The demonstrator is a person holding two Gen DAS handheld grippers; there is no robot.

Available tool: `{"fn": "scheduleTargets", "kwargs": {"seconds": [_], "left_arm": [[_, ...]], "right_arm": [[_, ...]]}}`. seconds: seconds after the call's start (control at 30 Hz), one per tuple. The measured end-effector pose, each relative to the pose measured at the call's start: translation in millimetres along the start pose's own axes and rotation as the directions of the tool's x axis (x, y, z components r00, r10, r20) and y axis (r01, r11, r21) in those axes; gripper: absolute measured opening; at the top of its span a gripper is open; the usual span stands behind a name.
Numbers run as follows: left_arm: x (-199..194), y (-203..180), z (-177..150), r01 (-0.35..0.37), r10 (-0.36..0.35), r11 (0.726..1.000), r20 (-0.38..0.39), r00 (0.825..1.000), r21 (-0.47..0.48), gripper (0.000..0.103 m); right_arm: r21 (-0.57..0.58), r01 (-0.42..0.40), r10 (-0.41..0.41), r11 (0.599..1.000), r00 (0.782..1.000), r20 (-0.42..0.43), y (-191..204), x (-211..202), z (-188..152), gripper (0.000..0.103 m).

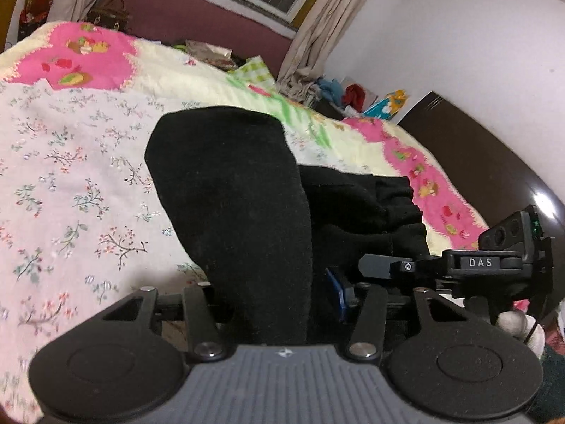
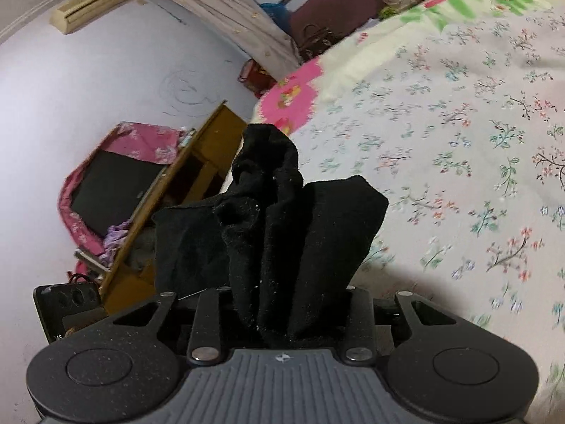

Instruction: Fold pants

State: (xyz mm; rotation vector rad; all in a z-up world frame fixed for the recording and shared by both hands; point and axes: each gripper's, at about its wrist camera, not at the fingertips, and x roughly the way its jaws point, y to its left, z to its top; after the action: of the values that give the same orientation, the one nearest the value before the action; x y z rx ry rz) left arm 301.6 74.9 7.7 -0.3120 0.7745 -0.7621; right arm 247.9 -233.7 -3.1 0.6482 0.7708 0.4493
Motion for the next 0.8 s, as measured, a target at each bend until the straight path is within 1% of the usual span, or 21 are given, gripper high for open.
{"fn": "scheduleTargets", "kwargs": {"seconds": [0.1,0.2,0.33,0.4,0.47,0.53,0.6,0.63,0.7,0.77,0.8], "left_arm": [[22,11,4,-0.005,0.005,1.0,-0.02,1.0,-0.008,0.056],[34,24,5,-0.012,0.012,1.0,-0.034,0.999,-0.012,0.056],[50,43,0,-0.072,0.072,0.997,-0.064,0.995,-0.005,0.055],[54,54,-4,-0.095,0.093,0.995,-0.077,0.993,-0.014,0.055],[53,62,-10,-0.085,0.083,0.996,-0.077,0.994,-0.03,0.055],[50,61,-15,-0.091,0.09,0.996,-0.069,0.993,-0.004,0.058],[48,61,-17,-0.096,0.097,0.995,-0.073,0.993,0.015,0.06],[46,62,-18,-0.097,0.097,0.995,-0.074,0.993,0.008,0.061],[37,62,-17,-0.105,0.105,0.994,-0.066,0.992,0.009,0.062],[26,61,-15,-0.121,0.122,0.992,-0.052,0.991,0.023,0.063],[19,61,-15,-0.126,0.127,0.992,-0.044,0.991,0.021,0.063]], "right_arm": [[0.037,0.016,-0.016,0.999,1.0,-0.019,-19,14,5,0.027],[0.064,0.031,-0.029,0.997,0.999,-0.027,-38,21,6,0.027],[0.081,0.074,-0.07,0.994,0.997,-0.045,-59,29,9,0.026],[0.096,0.095,-0.09,0.991,0.994,-0.054,-69,30,9,0.026],[0.104,0.116,-0.11,0.988,0.992,-0.062,-78,32,7,0.026],[0.085,0.133,-0.128,0.988,0.99,-0.061,-78,32,3,0.027],[0.076,0.148,-0.144,0.986,0.988,-0.061,-76,31,2,0.032],[0.078,0.15,-0.145,0.986,0.987,-0.066,-76,30,1,0.038],[0.07,0.16,-0.156,0.985,0.986,-0.059,-74,27,4,0.044],[0.065,0.176,-0.173,0.982,0.984,-0.047,-72,17,4,0.055],[0.068,0.183,-0.181,0.981,0.983,-0.038,-71,9,3,0.057]]}}
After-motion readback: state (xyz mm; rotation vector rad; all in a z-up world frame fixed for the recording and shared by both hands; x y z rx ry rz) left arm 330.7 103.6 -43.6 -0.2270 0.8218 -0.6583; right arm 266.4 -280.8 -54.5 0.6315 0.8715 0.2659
